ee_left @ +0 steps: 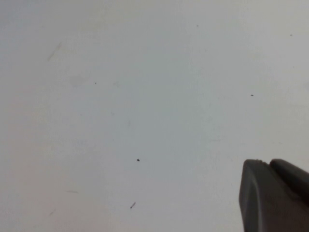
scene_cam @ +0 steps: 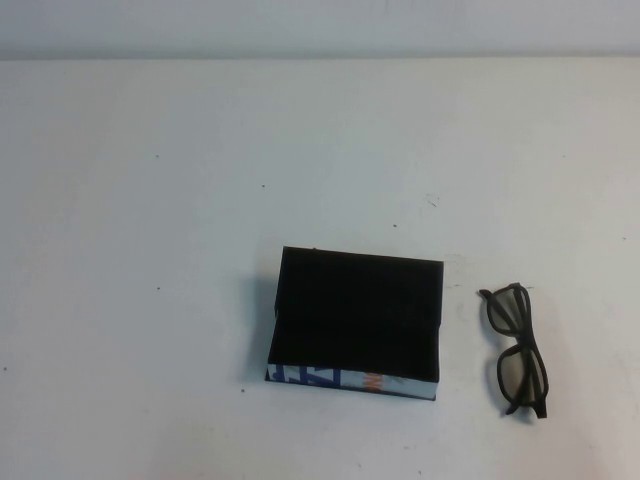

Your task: Take glasses out of glasses case

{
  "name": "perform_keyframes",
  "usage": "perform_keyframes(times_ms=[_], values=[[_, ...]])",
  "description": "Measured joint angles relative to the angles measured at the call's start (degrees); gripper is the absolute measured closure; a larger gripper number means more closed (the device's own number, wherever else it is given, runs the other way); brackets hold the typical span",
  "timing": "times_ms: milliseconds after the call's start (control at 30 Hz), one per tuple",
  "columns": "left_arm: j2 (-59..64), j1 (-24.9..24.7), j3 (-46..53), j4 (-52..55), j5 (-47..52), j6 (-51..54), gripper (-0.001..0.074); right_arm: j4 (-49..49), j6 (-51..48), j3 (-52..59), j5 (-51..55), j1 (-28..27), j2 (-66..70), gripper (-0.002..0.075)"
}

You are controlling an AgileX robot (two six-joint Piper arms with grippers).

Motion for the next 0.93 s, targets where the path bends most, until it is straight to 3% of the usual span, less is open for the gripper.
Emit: perform_keyframes(times_ms=[933], values=[[0.00,0.00,0.00,0.00,0.00,0.00,0.0740,2.10,-0.10,2.02,-3.42,0.00,-0.22,0.0742]])
